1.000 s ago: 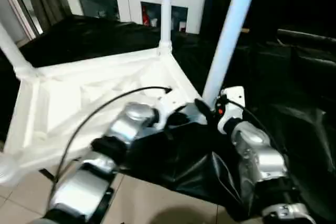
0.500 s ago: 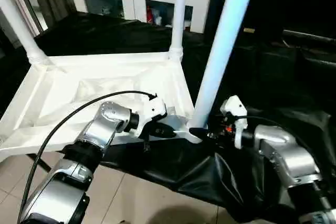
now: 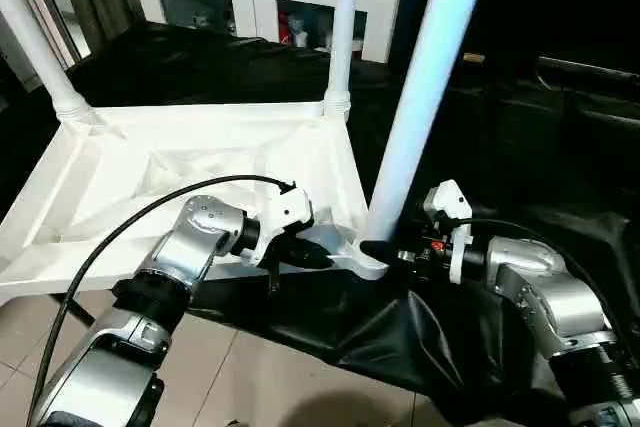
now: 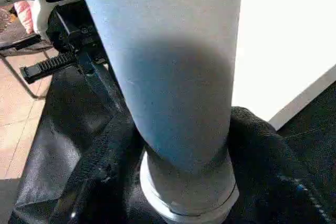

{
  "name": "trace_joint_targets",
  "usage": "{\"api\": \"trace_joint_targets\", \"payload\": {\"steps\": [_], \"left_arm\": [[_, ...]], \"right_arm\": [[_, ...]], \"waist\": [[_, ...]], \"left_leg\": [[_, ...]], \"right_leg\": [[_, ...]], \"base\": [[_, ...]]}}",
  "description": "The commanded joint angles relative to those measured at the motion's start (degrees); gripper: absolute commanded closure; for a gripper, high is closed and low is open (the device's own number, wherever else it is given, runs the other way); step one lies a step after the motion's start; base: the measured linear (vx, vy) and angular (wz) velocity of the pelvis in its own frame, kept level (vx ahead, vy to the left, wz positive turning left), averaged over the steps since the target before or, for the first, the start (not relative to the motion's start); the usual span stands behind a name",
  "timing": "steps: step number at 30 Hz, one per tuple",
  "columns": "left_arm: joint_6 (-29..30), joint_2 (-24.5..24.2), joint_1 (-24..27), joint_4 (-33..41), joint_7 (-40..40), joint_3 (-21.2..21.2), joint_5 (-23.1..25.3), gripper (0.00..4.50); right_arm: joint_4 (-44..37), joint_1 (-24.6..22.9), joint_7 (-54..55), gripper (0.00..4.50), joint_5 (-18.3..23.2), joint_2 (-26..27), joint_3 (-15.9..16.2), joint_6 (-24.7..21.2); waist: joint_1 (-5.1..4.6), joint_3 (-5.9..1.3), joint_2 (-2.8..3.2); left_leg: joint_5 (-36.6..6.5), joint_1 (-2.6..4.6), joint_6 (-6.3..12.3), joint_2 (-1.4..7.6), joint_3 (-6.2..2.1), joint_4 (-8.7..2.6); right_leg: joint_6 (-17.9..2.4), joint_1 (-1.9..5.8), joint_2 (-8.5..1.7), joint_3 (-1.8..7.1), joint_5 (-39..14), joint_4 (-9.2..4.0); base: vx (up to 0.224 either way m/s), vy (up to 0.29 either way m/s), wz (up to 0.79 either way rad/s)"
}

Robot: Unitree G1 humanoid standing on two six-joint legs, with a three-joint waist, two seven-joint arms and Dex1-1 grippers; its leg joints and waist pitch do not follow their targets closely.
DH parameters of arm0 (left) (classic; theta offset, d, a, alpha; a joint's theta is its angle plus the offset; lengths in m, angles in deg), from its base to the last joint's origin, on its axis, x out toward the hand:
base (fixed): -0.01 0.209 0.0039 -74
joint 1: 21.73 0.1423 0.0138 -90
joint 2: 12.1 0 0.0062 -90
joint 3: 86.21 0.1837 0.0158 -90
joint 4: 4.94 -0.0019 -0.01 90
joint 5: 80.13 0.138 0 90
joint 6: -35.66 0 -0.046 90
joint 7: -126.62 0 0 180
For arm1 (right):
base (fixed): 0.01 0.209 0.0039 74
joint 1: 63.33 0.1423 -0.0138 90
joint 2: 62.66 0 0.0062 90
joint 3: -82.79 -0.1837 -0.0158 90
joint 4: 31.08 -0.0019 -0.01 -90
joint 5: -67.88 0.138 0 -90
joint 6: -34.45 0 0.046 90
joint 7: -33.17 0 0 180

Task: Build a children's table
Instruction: Rotate leg to tighten

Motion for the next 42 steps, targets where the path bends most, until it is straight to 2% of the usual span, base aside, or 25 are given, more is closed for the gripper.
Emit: {"api": "trace_joint_targets", "payload": {"steps": [1, 5, 7, 10, 11, 12, 14, 16, 17, 18, 19, 20, 21, 25, 26, 28, 30, 32, 34, 36, 37, 38, 40, 41, 42], "left_arm": [[0.4, 0.57, -0.08, 1.83, 0.29, -0.28, -1.88, 4.5], [0.26, 1.63, -0.61, 0.41, -1.38, -0.5, -1.4, 4.5], [0.15, 2.5, -1.34, -1.05, -4.07, -0.81, -0.64, 4.5], [-0.44, 7.22, -5.71, -9.1, -19.18, -2.64, 2.57, 4.5], [-0.44, 7.22, -5.71, -9.1, -19.18, -2.64, 2.57, 4.5], [-0.07, 8.64, -6.94, -11.1, -23.14, -3.25, 2.97, 4.5], [0.72, 11.86, -9.52, -14.86, -31.05, -4.63, 3.23, 4.5], [0.78, 13.26, -10.47, -16.15, -33.39, -4.93, 3.19, 4.5], [0.24, 15.6, -11.97, -18.29, -36.82, -5.16, 3.32, 4.5], [0.16, 15.76, -12.08, -18.45, -37.01, -5.16, 3.35, 4.5], [-0.63, 17.34, -13.1, -20.35, -38.03, -4.93, 3.67, 4.5], [-0.99, 17.81, -13.36, -20.9, -37.96, -4.63, 3.92, 4.5], [-1.11, 18.03, -13.43, -21.06, -37.41, -4.42, 3.95, 4.5], [-1.06, 17.76, -13.49, -21.34, -34.64, -3.8, 3.93, 4.5], [-1.13, 17.18, -13.29, -21.04, -32.83, -3.46, 3.87, 4.5], [-1.95, 16.47, -13.11, -20.85, -30.84, -3.06, 3.78, 4.5], [-3.4, 15.08, -12.64, -20.49, -26.44, -2.45, 3.64, 4.5], [-4.32, 12.62, -11.14, -18.54, -19.46, -1.08, 3.57, 4.5], [-5.05, 10.48, -9.52, -16.2, -13.84, 0.01, 3.1, 4.5], [-5.24, 8.48, -7.93, -13.28, -9.2, 0.31, 1.87, 4.5], [-5.31, 7.79, -7.33, -12.11, -7.49, 0.33, 1.31, 4.5], [-5.31, 7.79, -7.33, -12.11, -7.49, 0.33, 1.31, 4.5], [-4.15, 5.9, -5.82, -8.86, -2.81, 0.71, -0.15, 4.5], [-3.87, 5.07, -5.31, -7.85, -1.13, 0.91, -0.37, 4.5], [-3.13, 4.29, -4.75, -6.73, 0.57, 0.96, -0.74, 4.5]], "right_arm": [[-1.27, -0.75, -1.44, 2.39, 1.34, 0.43, 0.38, -0.43], [-0.1, -1.94, 3.7, 2.45, -0.62, 2.24, -0.3, 0.46], [0.99, -2.13, 6.77, 2.48, -1.88, 3.27, -0.69, 1.37], [5.02, -2.26, 21.83, 2.5, -5.17, 9.36, -3.7, 2.69], [5.02, -2.26, 21.83, 2.5, -5.17, 9.36, -3.7, 2.69], [5.77, -2.19, 26.74, 2.51, -5.93, 11.37, -4.78, 2.5], [7.32, -1.78, 37.6, 2.52, -7.39, 15.87, -7.5, 2.09], [7.9, -1.51, 40.74, 2.52, -7.64, 17.71, -8.21, 2.26], [8.75, -0.75, 45.41, 2.52, -9.09, 20.3, -8.42, 3.74], [8.82, -0.68, 45.69, 2.52, -9.2, 20.47, -8.41, 3.84], [9.79, 0.31, 47.95, 2.52, -10.22, 22.15, -8.05, 4.55], [10.41, 0.85, 48.2, 2.52, -10.85, 22.49, -7.42, 5.17], [10.75, 1.19, 47.6, 2.52, -11.16, 22.53, -6.72, 5.69], [9.09, 1.33, 40.98, 2.52, -9.91, 21.74, -4.63, 7.55], [7.82, 1.27, 37.67, 1.97, -9.11, 20.6, -4.23, 8.57], [6.87, 1.34, 34.72, 1.84, -8.03, 19.27, -4.34, 8.87], [6.66, 1.56, 29.02, 1.72, -6.67, 15.99, -4.19, 8.08], [5.68, 1.15, 22.38, 1.43, -6.97, 10.82, -2.59, 7.42], [4.89, 0.59, 17.24, 1.43, -6.32, 7.6, -1.84, 7.02], [3.2, -0.34, 11.28, 1.43, -4.64, 4.55, -1.52, 6.22], [2.53, -0.71, 9.32, 1.43, -4.02, 3.58, -1.52, 6.04], [2.53, -0.71, 9.32, 1.43, -4.02, 3.58, -1.52, 6.04], [1.14, -1.35, 5.72, 1.43, -2.58, 2.09, -1.5, 5.08], [0.71, -1.6, 3.84, 1.43, -1.79, 1.3, -1.05, 5.1], [0.46, -1.8, 1.91, 1.43, -1.29, 0.45, -0.49, 4.81]], "waist": [[0.32, -4.02, -0.4], [0.27, -4.04, -0.46], [0.18, -3.89, -0.57], [0.08, -3.71, -0.6], [0.08, -3.73, -0.63], [0.02, -3.73, -0.79], [-0.11, -3.67, -0.71], [0.05, -3.82, -0.85], [0.14, -3.78, -0.68], [0.16, -3.89, -0.72], [0.14, -3.94, -0.36], [0.17, -3.86, -0.03], [0.01, -3.91, -0.41], [0.03, -3.92, -0.33], [0.08, -3.98, -0.47], [0.16, -3.96, -0.39], [0.19, -3.99, -0.57], [0.28, -3.91, -0.63], [0.09, -3.99, -0.53], [0.09, -4.07, -0.47], [0.33, -4.11, -0.61], [0.33, -4.03, -0.44], [0.34, -4.13, -0.59], [0.34, -4.04, -0.44], [0.39, -3.96, -0.72]], "left_leg": [[-6.4, -0.03, 4.36, 1.42, -0.09, -3.49], [-6.33, -0.05, 4.2, 1.39, -0.07, -3.49], [-7.15, -0.04, 3.81, 1.28, -0.01, -3.52], [-9.28, 0.37, 2.0, 1.11, -0.03, -3.59], [-9.44, 0.37, 1.41, 1.08, -0.12, -3.69], [-9.15, 0.12, 1.41, 1.14, -0.24, -3.79], [-9.53, 0.38, 1.21, 0.96, -0.1, -3.75], [-9.84, 0.32, 1.16, 0.82, -0.25, -3.77], [-9.61, 0.38, 1.46, 0.87, -0.12, -3.72], [-9.41, 0.49, 1.38, 0.79, -0.12, -3.69], [-8.85, 0.31, 1.42, 0.79, -0.22, -3.74], [-8.72, 0.21, 1.51, 0.76, -0.22, -3.73], [-8.73, 0.03, 1.81, 0.74, -0.24, -3.75], [-9.03, 0.08, 3.0, 0.81, -0.21, -3.72], [-9.13, 0.02, 3.45, 0.78, -0.18, -3.68], [-8.67, -0.07, 4.15, 0.85, -0.18, -3.62], [-8.52, -0.15, 4.6, 0.77, -0.2, -3.58], [-8.01, -0.32, 5.41, 0.87, -0.23, -3.53], [-7.54, -0.57, 5.66, 0.98, -0.24, -3.47], [-7.29, -0.24, 5.83, 1.18, -0.17, -3.39], [-7.07, -0.21, 6.04, 1.38, -0.23, -3.4], [-7.14, -0.16, 6.32, 1.48, -0.14, -3.43], [-7.54, -0.12, 6.22, 1.52, -0.16, -3.4], [-7.75, -0.08, 5.98, 1.53, -0.15, -3.48], [-8.51, 0.03, 5.75, 1.51, -0.06, -3.49]], "right_leg": [[-13.06, 3.71, -3.92, 3.07, -8.54, -3.3], [-13.01, 3.69, -3.9, 3.06, -8.28, -3.33], [-12.44, 3.57, -3.86, 3.02, -10.21, -3.62], [-10.52, 3.26, -3.86, 2.92, -16.63, -4.48], [-9.81, 3.27, -3.81, 2.89, -17.54, -4.48], [-9.42, 3.5, -3.87, 2.89, -17.43, -4.45], [-9.19, 3.07, -3.66, 2.94, -17.26, -4.61], [-8.52, 3.39, -3.95, 2.84, -19.2, -4.8], [-8.34, 3.02, -3.96, 3.0, -18.92, -4.93], [-8.36, 2.98, -3.88, 3.0, -18.34, -4.88], [-8.59, 3.2, -3.88, 3.01, -17.22, -4.7], [-8.77, 3.2, -3.78, 2.97, -15.9, -4.69], [-8.93, 3.47, -3.71, 2.94, -14.66, -4.54], [-9.51, 3.57, -3.8, 2.95, -13.65, -4.52], [-9.62, 3.73, -3.8, 2.91, -13.37, -4.52], [-10.1, 3.78, -3.82, 2.95, -12.14, -4.34], [-10.29, 3.93, -3.86, 2.84, -12.24, -4.37], [-10.22, 4.13, -3.81, 2.83, -12.51, -4.4], [-10.64, 4.16, -3.97, 2.88, -11.96, -4.2], [-11.74, 3.84, -3.95, 2.96, -10.74, -4.07], [-12.6, 4.09, -4.05, 2.99, -9.59, -3.8], [-13.18, 3.83, -3.9, 3.03, -8.45, -3.67], [-13.64, 3.89, -4.08, 3.04, -8.2, -3.57], [-13.86, 3.73, -4.02, 3.01, -8.48, -3.59], [-13.7, 3.67, -3.96, 2.98, -9.5, -3.7]], "base": [[0.0, 0.0, 0.0], [0.0, 0.0, 0.0], [0.0, 0.0, 0.0], [0.0, 0.0, 0.0], [0.0, 0.0, 0.0], [0.0, 0.0, 0.0], [0.0, 0.0, 0.0], [0.0, 0.0, 0.0], [0.0, 0.0, 0.0], [0.0, 0.0, 0.0], [0.0, 0.0, 0.0], [0.0, 0.0, 0.0], [0.0, 0.0, 0.0], [0.0, 0.0, 0.0], [0.0, 0.0, 0.0], [0.0, 0.0, 0.0], [0.0, 0.0, 0.0], [0.0, 0.0, 0.0], [0.0, 0.0, 0.0], [0.0, 0.0, 0.0], [0.0, 0.0, 0.0], [0.0, 0.0, 0.0], [0.0, 0.0, 0.0], [0.0, 0.0, 0.0], [0.0, 0.0, 0.0]]}}
